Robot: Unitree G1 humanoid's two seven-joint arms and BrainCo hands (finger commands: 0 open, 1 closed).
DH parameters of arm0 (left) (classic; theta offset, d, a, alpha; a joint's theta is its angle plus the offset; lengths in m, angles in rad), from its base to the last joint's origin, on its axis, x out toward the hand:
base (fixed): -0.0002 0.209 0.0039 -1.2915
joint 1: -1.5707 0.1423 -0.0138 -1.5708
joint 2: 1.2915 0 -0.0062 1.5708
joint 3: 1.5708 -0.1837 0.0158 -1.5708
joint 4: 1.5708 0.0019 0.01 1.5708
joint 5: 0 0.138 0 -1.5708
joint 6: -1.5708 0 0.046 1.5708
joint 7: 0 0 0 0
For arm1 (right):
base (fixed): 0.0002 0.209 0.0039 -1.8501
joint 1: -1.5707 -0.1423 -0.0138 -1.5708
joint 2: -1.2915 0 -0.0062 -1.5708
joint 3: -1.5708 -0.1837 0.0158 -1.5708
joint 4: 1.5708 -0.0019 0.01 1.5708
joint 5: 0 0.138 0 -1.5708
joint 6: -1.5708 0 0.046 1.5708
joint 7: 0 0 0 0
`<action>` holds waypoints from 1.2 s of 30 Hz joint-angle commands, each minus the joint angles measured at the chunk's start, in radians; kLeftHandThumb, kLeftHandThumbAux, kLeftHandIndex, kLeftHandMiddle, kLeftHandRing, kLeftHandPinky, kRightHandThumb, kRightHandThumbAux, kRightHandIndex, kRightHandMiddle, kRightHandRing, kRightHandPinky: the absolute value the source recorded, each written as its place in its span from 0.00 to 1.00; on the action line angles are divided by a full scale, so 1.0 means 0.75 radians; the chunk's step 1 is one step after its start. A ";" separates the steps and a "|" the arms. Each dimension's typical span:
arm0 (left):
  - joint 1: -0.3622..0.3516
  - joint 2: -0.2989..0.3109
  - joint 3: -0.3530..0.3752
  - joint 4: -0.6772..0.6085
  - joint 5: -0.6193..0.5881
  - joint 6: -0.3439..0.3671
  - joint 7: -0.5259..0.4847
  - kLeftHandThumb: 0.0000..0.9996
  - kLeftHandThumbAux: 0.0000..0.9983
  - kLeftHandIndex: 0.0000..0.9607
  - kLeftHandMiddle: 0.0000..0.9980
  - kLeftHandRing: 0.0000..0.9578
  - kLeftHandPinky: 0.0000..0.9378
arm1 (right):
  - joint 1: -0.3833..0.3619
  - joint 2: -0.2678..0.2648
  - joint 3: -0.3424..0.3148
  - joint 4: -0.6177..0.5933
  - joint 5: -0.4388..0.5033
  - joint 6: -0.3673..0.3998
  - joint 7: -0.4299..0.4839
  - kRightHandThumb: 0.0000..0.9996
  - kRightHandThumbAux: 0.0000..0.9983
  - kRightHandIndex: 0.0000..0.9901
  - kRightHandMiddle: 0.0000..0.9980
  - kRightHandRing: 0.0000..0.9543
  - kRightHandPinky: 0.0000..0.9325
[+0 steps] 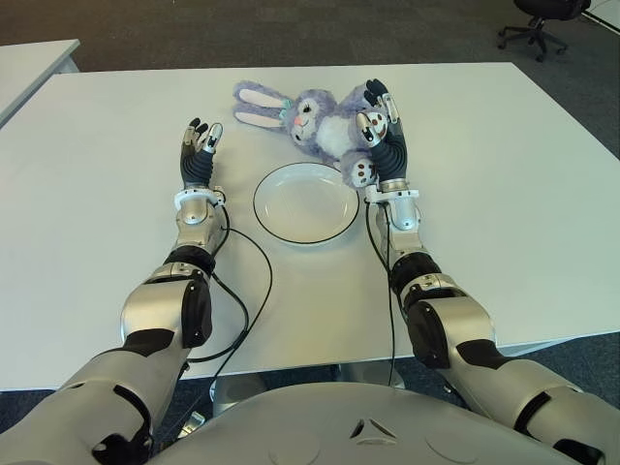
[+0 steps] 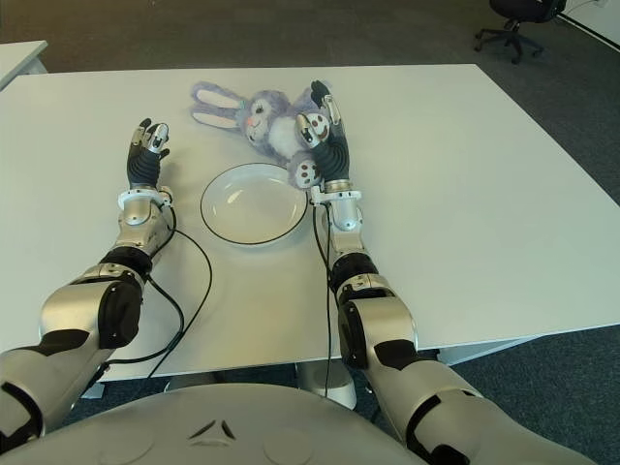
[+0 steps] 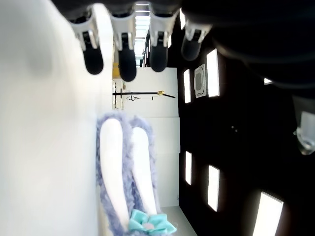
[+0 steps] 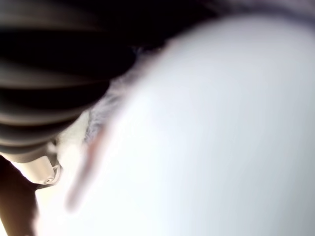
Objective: Put the doll into the plate.
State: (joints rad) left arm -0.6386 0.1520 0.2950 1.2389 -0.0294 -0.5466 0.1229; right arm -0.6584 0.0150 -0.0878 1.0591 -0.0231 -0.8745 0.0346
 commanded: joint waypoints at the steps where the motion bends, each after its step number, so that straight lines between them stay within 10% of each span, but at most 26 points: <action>1: 0.131 -0.039 0.003 0.093 -0.012 0.074 -0.011 0.00 0.40 0.00 0.12 0.16 0.20 | 0.113 -0.023 -0.009 0.172 -0.010 0.078 -0.010 0.46 0.46 0.00 0.01 0.00 0.00; 36: 0.131 -0.044 0.003 0.090 -0.010 0.071 -0.003 0.00 0.38 0.00 0.12 0.16 0.19 | 0.000 -0.061 0.011 0.294 -0.064 0.270 -0.139 0.52 0.35 0.00 0.00 0.00 0.00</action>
State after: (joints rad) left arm -0.6404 0.1490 0.2977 1.2388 -0.0305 -0.5470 0.1228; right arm -0.7379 -0.0245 -0.0944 1.2117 -0.0375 -0.7541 -0.0517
